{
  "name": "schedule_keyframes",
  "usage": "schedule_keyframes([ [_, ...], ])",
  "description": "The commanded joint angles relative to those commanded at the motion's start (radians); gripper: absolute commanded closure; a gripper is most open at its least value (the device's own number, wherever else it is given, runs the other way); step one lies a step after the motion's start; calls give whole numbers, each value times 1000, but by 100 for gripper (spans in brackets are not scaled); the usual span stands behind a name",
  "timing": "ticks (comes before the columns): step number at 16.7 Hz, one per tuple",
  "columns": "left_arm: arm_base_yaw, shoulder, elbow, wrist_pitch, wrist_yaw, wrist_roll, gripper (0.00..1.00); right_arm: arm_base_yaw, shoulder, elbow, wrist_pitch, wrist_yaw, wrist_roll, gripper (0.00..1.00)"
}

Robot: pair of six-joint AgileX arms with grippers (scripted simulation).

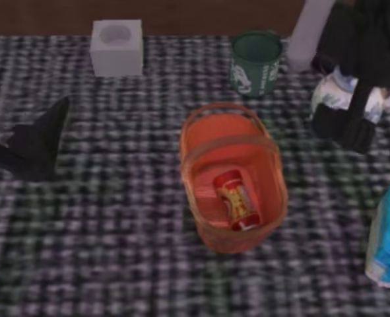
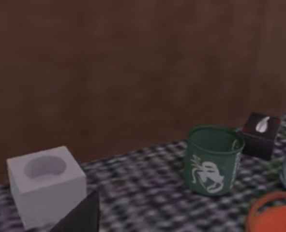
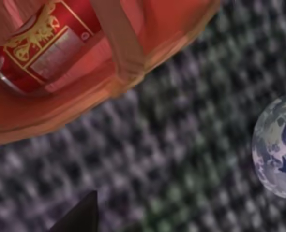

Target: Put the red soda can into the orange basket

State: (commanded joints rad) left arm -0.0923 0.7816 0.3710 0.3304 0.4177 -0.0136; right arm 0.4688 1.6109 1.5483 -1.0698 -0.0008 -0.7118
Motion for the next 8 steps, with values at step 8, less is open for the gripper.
schedule_keyframes([
  [8,92,-667,-317,-282,-352,12,0,174,609,606,-382,4,-265,0],
])
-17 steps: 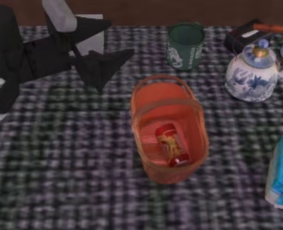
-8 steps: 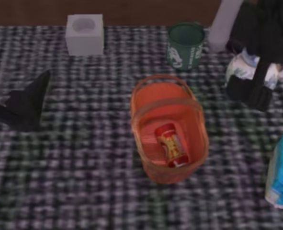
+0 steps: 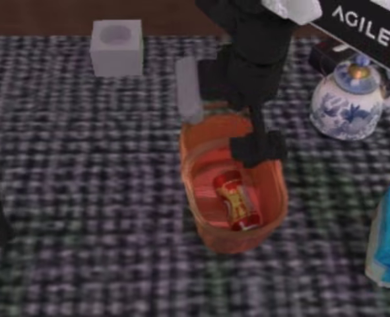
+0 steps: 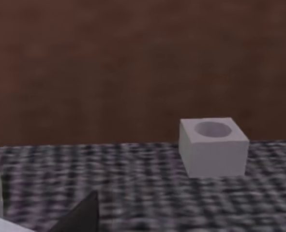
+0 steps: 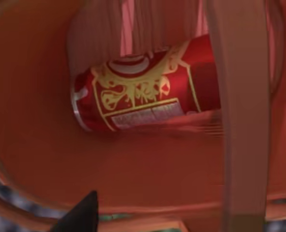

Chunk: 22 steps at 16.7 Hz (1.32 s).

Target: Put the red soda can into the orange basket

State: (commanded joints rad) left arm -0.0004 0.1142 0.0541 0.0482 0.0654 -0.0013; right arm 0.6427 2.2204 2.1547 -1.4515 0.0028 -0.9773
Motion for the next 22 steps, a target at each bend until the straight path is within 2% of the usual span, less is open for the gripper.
schedule_keyframes([
  [2,14,-78,-37,-33,-44,1,0,22,65,72,-44,1,-33,0],
  [4,20,-113,-53,-48,-65,1,0,32,92,103,-63,2,-48,0],
  [19,20,-114,-54,-48,-65,1,0,33,77,-3,28,2,-48,0],
  [22,20,-114,-54,-48,-65,1,0,33,77,-3,28,2,-48,23],
])
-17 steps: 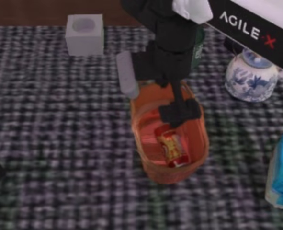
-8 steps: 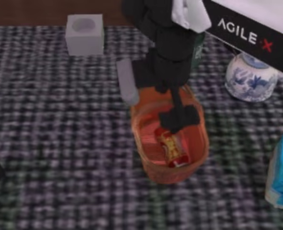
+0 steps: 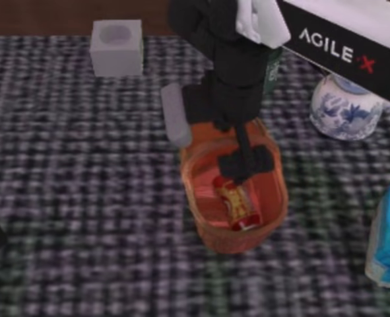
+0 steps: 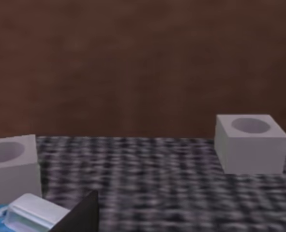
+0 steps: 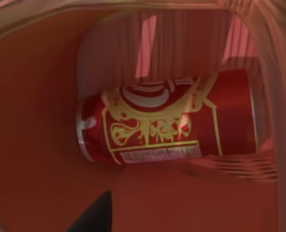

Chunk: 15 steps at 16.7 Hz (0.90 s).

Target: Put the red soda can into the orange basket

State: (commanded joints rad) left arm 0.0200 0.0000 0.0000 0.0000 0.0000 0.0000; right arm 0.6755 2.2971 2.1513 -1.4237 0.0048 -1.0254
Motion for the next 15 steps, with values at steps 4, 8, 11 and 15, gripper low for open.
schedule_keyframes([
  [4,0,0,0,0,0,0,0,0,0,0,0,0,0,53],
  [8,0,0,0,0,0,0,0,0,0,0,0,0,0,83],
  [11,0,0,0,0,0,0,0,0,0,0,0,0,0,100],
  [15,0,0,0,0,0,0,0,0,0,0,0,0,0,100],
])
